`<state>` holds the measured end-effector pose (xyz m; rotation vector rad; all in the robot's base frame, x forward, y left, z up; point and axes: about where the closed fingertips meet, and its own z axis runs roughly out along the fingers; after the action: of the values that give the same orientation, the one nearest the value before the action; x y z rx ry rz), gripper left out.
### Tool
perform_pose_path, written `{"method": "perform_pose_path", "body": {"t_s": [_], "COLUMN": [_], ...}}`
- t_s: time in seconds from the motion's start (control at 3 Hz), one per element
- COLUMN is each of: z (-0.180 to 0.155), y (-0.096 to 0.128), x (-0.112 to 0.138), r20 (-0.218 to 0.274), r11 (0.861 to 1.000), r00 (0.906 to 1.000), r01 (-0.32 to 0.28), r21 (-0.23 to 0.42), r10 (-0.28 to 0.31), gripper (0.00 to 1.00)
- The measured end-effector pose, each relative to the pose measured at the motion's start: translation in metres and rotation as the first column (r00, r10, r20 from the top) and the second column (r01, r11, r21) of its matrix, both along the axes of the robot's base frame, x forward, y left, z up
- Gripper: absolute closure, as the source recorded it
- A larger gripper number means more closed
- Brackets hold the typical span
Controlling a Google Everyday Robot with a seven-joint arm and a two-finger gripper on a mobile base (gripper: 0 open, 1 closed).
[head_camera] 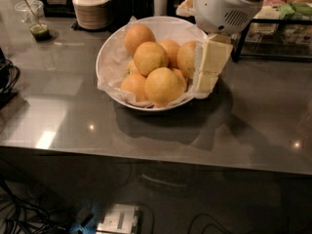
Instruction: Pick orange from white bowl
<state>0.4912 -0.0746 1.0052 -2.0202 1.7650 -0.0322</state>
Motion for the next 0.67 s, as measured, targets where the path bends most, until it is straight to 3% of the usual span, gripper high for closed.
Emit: {"method": "perform_pose_path", "body": {"t_s": [0.33, 0.67], "z": [0.0024, 0.0024], "y": [0.0716, 0.0715], "x": [0.0589, 0.0588], "r20": [-0.005, -0.005], "r11": [0.997, 0.997], "r00": [0.9995, 0.9995], "r01": [-0.03, -0.03], "r21": [0.072, 0.072], "r10": [0.03, 0.03], "gripper": [0.0, 0.0]}}
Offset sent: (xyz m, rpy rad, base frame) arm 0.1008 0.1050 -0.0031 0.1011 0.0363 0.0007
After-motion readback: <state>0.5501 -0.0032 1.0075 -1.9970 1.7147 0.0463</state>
